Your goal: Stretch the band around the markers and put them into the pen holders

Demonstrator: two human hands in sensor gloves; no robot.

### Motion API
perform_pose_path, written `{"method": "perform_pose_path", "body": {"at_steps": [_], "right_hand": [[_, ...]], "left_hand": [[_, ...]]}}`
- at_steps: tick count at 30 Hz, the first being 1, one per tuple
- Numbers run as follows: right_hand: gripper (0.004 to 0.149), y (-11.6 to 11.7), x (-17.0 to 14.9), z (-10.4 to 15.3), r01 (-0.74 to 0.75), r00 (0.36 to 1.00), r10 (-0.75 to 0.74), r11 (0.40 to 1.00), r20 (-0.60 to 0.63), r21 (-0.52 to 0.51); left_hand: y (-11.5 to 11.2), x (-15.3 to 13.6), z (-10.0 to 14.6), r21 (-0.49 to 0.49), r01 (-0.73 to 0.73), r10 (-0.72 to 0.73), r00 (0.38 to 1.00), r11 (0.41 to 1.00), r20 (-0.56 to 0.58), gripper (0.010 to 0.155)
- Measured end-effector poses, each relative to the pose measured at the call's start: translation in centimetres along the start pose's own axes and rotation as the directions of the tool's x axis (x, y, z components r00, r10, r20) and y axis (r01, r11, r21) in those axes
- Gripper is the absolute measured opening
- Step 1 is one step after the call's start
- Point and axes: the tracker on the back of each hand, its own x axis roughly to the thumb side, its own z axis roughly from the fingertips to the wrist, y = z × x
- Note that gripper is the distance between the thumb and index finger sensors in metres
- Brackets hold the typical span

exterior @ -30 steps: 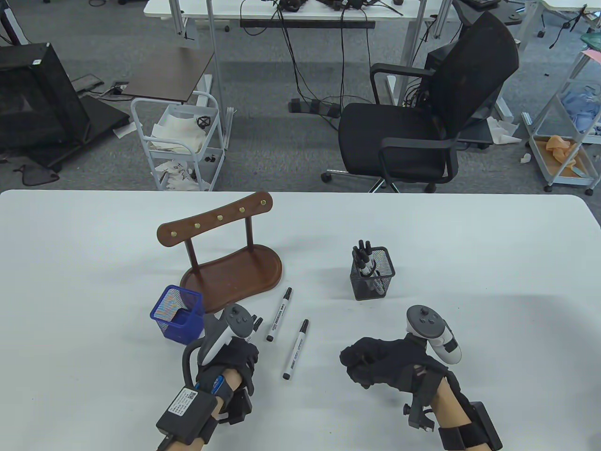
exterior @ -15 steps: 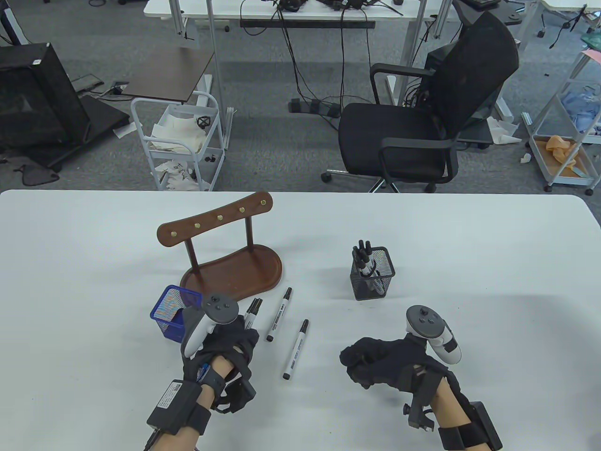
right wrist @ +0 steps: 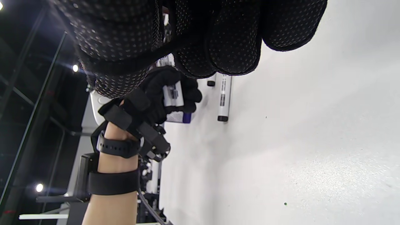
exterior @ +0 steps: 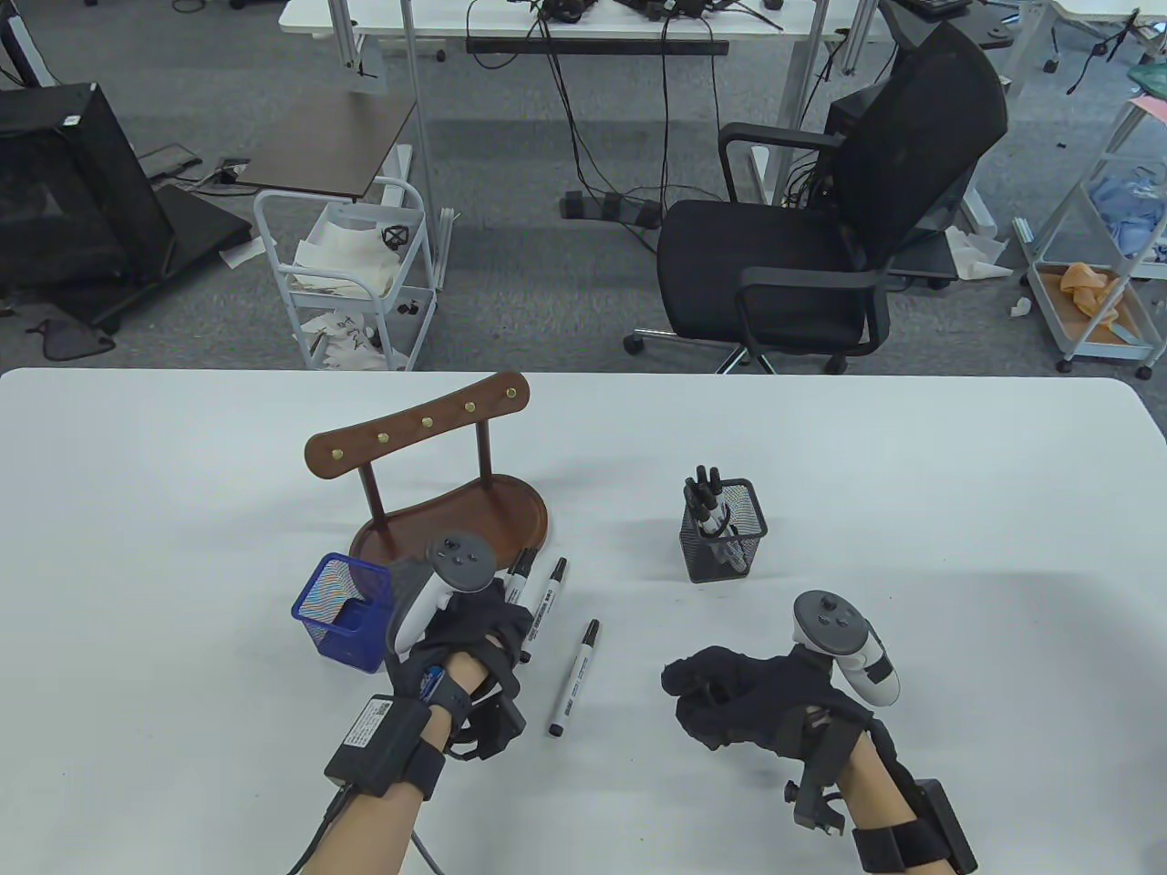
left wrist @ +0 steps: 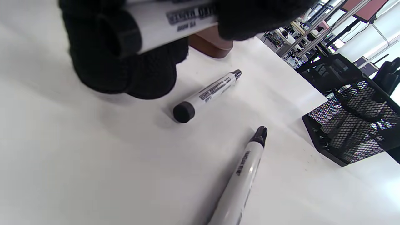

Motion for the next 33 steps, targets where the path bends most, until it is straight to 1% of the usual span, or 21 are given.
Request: {"method": "perform_pose_path", "body": {"at_steps": [2, 7, 10, 13, 16, 17, 18, 19, 22, 25, 27, 33], "right_hand": [[0.058, 0.0, 0.0, 0.0, 0.001, 1.0, -0.001, 1.0, -0.002, 0.0], [0.058, -0.1, 0.0, 0.1, 0.002, 1.0, -0.002, 1.0, -0.002, -0.003], [0.057, -0.1, 0.1, 0.1, 0.002, 1.0, -0.002, 1.0, -0.002, -0.004], [0.057, -0.1, 0.1, 0.1, 0.002, 1.0, -0.002, 1.0, -0.001, -0.003], [0.057, -0.2, 0.1, 0.1, 0.002, 1.0, -0.002, 1.0, -0.001, -0.003], [0.057, -0.2, 0.1, 0.1, 0.001, 1.0, -0.001, 1.0, 0.0, -0.003], [0.057, -0.2, 0.1, 0.1, 0.001, 1.0, -0.001, 1.0, 0.0, -0.003], [0.057, -0.2, 0.1, 0.2, 0.0, 1.0, 0.0, 1.0, 0.0, -0.004], [0.057, -0.3, 0.1, 0.2, -0.001, 1.0, 0.001, 1.0, 0.001, -0.007], [0.056, -0.3, 0.1, 0.2, -0.003, 1.0, 0.003, 1.0, 0.002, -0.008], [0.056, -0.3, 0.1, 0.2, -0.001, 1.0, 0.001, 1.0, 0.003, -0.008], [0.056, -0.4, 0.1, 0.3, -0.001, 1.0, 0.001, 1.0, 0.009, -0.01]], "left_hand": [[0.0, 0.5, -0.5, -0.007, 0.011, -0.011, 1.0, 1.0, 0.008, 0.042], [-0.3, 1.2, -1.7, -0.024, -0.024, 0.024, 0.999, 0.999, 0.028, 0.048], [-0.5, 1.3, -2.2, -0.043, -0.045, 0.046, 0.999, 0.998, 0.026, 0.048], [-0.6, 1.3, -2.6, -0.019, -0.048, 0.049, 0.999, 0.999, 0.017, 0.046], [-0.9, 1.5, -2.9, 0.004, -0.004, 0.004, 1.0, 1.0, -0.012, 0.048], [-1.1, 1.6, -3.0, -0.005, 0.017, -0.017, 1.0, 1.0, -0.022, 0.049], [-1.2, 1.7, -3.0, -0.015, 0.045, -0.045, 0.998, 0.999, -0.037, 0.053], [-1.4, 1.8, -3.1, 0.004, 0.062, -0.062, 0.997, 0.998, -0.043, 0.057], [-1.7, 2.2, -3.4, 0.028, 0.138, -0.136, 0.988, 0.99, -0.077, 0.063], [-1.9, 2.5, -3.7, 0.039, 0.176, -0.172, 0.981, 0.984, -0.089, 0.064], [-2.2, 2.7, -4.0, 0.026, 0.207, -0.204, 0.974, 0.978, -0.101, 0.065], [-2.6, 2.8, -4.6, 0.022, 0.232, -0.229, 0.968, 0.972, -0.106, 0.065]]}}
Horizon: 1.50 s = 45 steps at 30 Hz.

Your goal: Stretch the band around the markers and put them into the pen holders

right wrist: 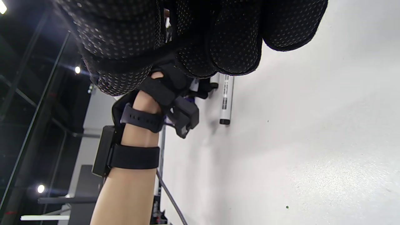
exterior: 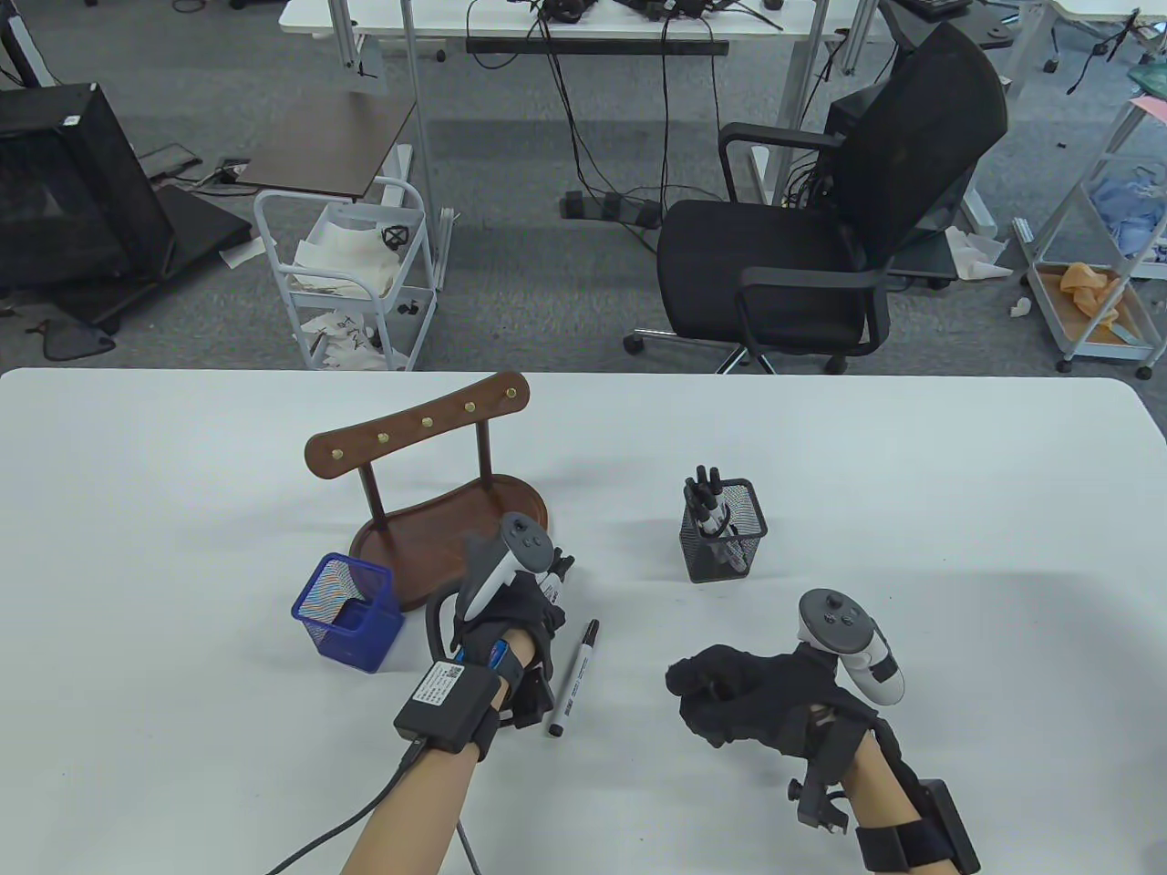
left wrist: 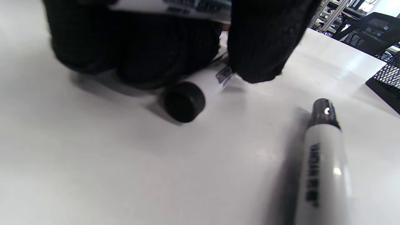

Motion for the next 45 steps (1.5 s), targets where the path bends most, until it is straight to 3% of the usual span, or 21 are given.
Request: {"method": "perform_pose_path", "body": {"at_steps": [10, 16, 29, 45], "right_hand": [[0.055, 0.0, -0.1, 0.0, -0.004, 1.0, 0.004, 1.0, -0.012, 0.0], [0.055, 0.1, -0.1, 0.0, -0.003, 1.0, 0.003, 1.0, -0.015, 0.001], [0.055, 0.0, -0.1, 0.0, -0.007, 1.0, 0.007, 1.0, -0.017, -0.008], [0.055, 0.0, -0.1, 0.0, -0.019, 1.0, 0.019, 1.0, -0.017, -0.001]], "left_hand": [[-0.2, 0.2, 0.3, 0.009, 0.023, -0.023, 1.0, 1.0, 0.001, 0.058], [-0.5, -0.1, 0.5, 0.074, 0.049, -0.051, 0.998, 0.996, 0.032, 0.052], [-0.1, -1.7, 3.4, -0.073, -0.098, 0.109, 0.983, 0.992, 0.149, 0.045], [-0.2, -0.5, 7.6, -0.154, -0.136, 0.167, 0.964, 0.979, 0.209, 0.044]]}}
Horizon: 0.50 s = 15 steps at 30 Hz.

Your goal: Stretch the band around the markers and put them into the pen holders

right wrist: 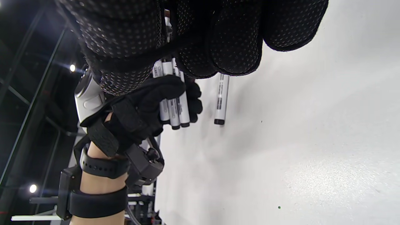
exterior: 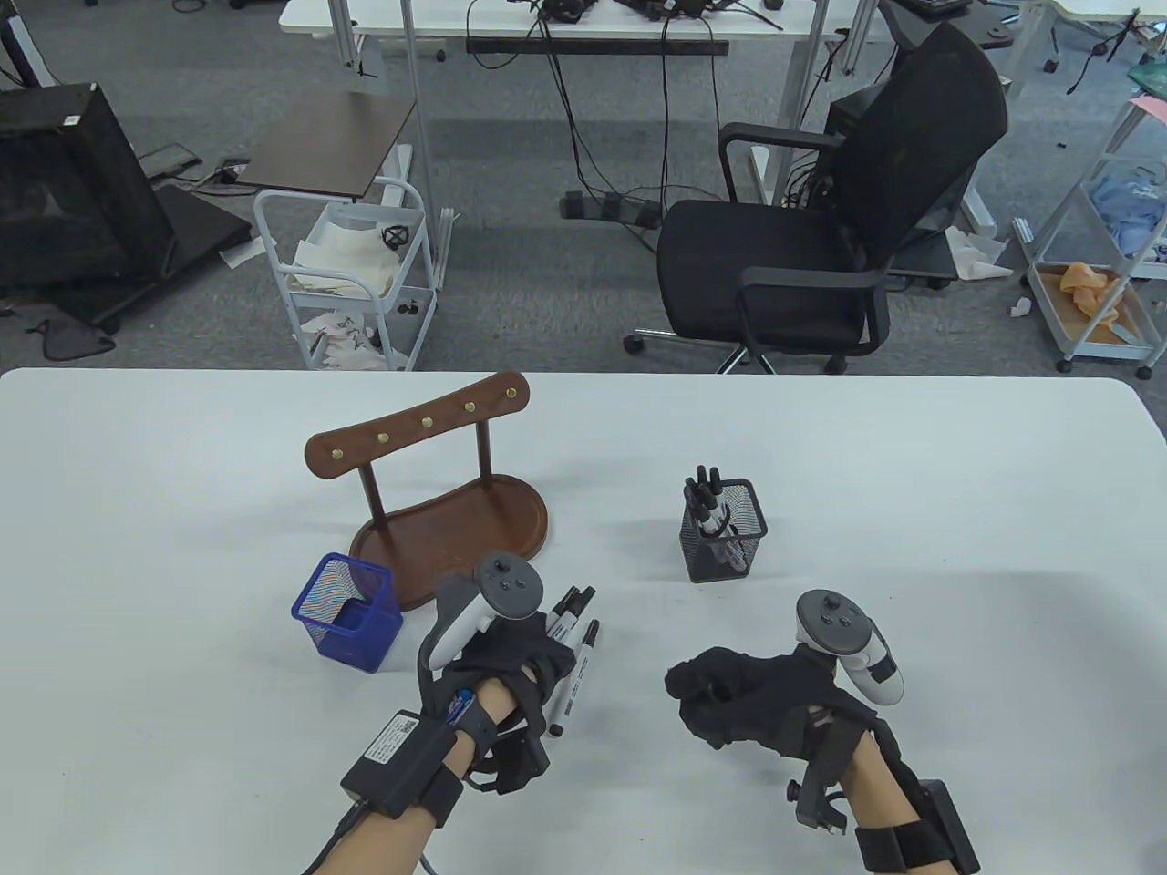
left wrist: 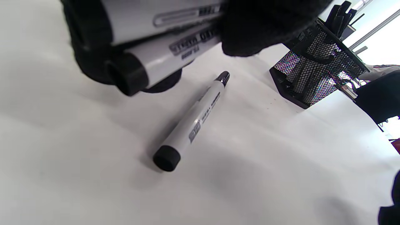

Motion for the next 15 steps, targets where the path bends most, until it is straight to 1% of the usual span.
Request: {"method": "perform_pose_path", "body": {"at_steps": [5, 8, 12, 15], "right_hand": [[0.054, 0.0, 0.0, 0.0, 0.002, 1.0, -0.002, 1.0, 0.005, 0.002], [0.054, 0.0, 0.0, 0.0, 0.001, 1.0, -0.001, 1.0, 0.006, 0.004], [0.054, 0.0, 0.0, 0.0, 0.001, 1.0, -0.002, 1.0, 0.005, 0.006], [0.054, 0.0, 0.0, 0.0, 0.001, 1.0, -0.001, 1.0, 0.007, 0.007]], "left_hand": [[-0.3, 0.5, 0.3, 0.008, -0.003, 0.003, 1.0, 1.0, 0.014, 0.044], [-0.5, 0.7, 0.3, -0.01, -0.027, 0.027, 0.999, 1.0, 0.024, 0.045], [-1.0, 1.1, 0.3, -0.044, -0.034, 0.035, 0.999, 0.998, 0.018, 0.054], [-1.5, 1.4, 0.1, -0.042, -0.014, 0.014, 1.0, 0.999, -0.006, 0.061]]}}
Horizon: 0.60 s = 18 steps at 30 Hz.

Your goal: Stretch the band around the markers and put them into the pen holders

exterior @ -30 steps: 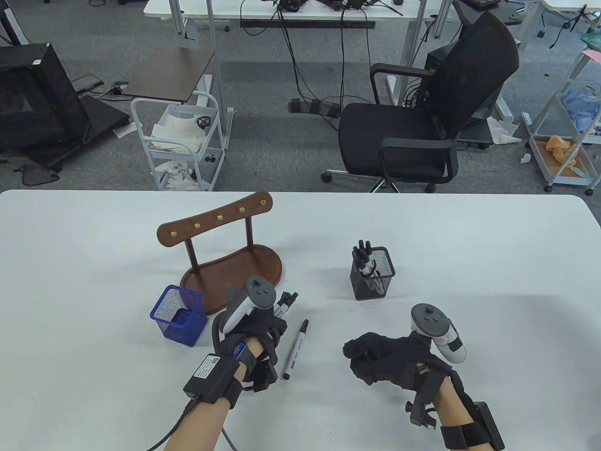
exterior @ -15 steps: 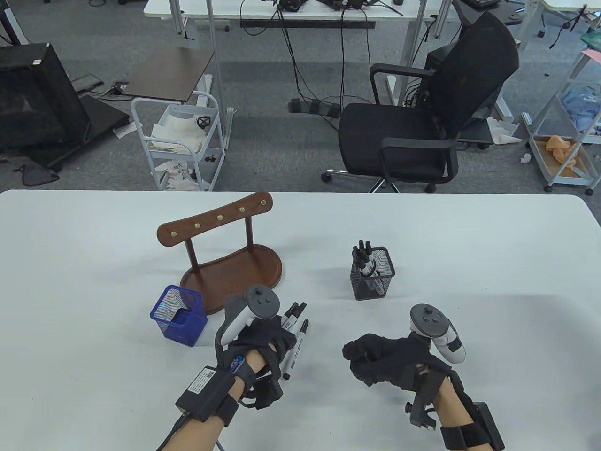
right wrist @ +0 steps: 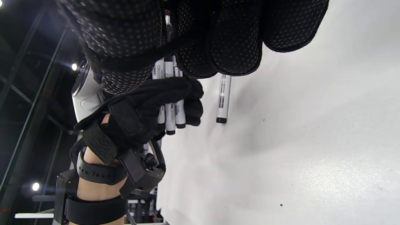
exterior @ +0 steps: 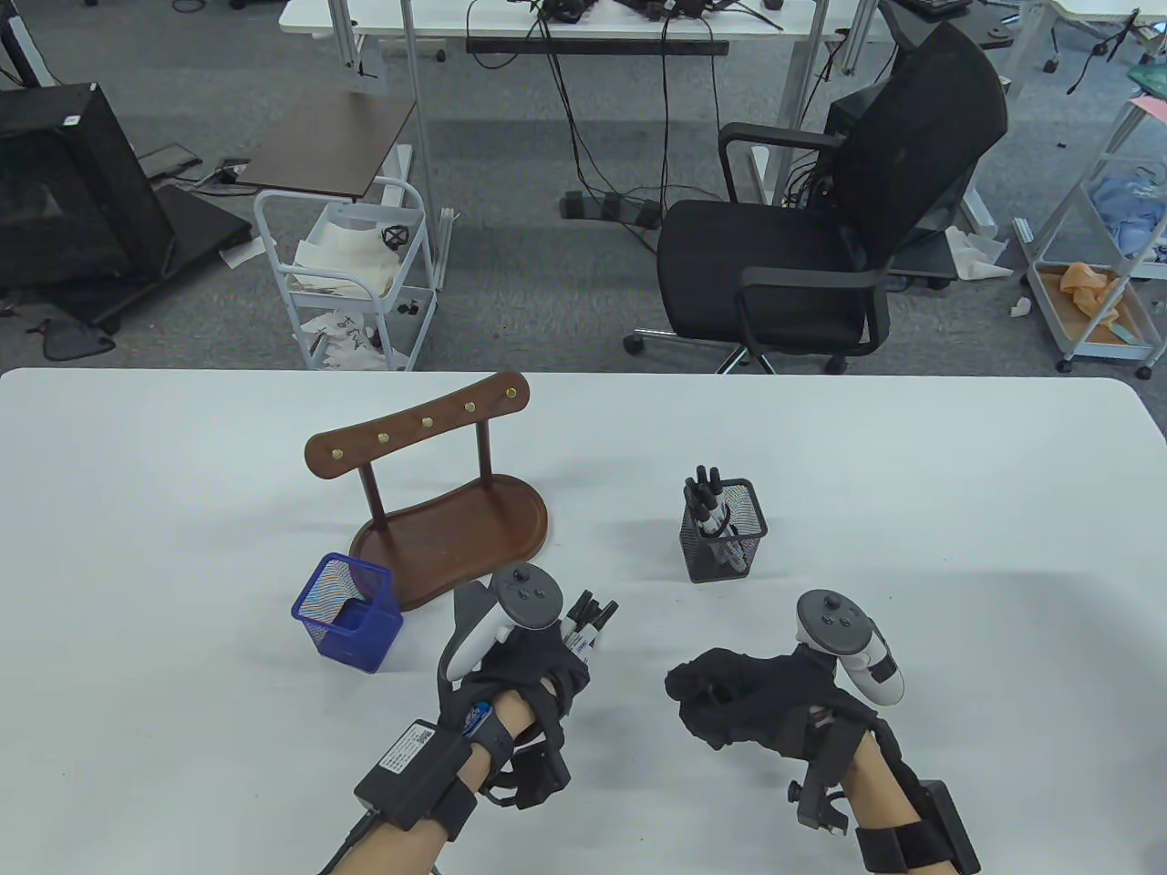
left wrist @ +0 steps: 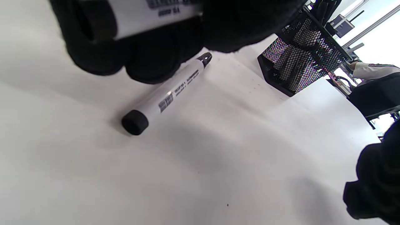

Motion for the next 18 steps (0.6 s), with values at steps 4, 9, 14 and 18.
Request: {"method": "perform_pose_path", "body": {"at_steps": [4, 9, 14, 18], "right_hand": [[0.054, 0.0, 0.0, 0.0, 0.0, 1.0, 0.0, 1.0, 0.002, -0.001], [0.053, -0.1, 0.1, 0.0, 0.001, 1.0, -0.001, 1.0, 0.006, -0.003], [0.053, -0.1, 0.1, 0.1, 0.0, 1.0, 0.0, 1.0, 0.007, -0.005], [0.053, -0.1, 0.1, 0.2, 0.0, 1.0, 0.0, 1.0, 0.006, -0.009]], "left_hand": [[-0.7, 0.3, -0.5, 0.012, 0.072, -0.072, 0.996, 0.997, -0.053, 0.064], [-1.6, 0.4, -1.4, 0.045, 0.146, -0.141, 0.985, 0.988, -0.096, 0.064], [-2.5, 0.8, -2.2, 0.048, 0.231, -0.224, 0.967, 0.972, -0.126, 0.062], [-2.9, 1.3, -2.7, 0.051, 0.295, -0.285, 0.948, 0.954, -0.143, 0.06]]}}
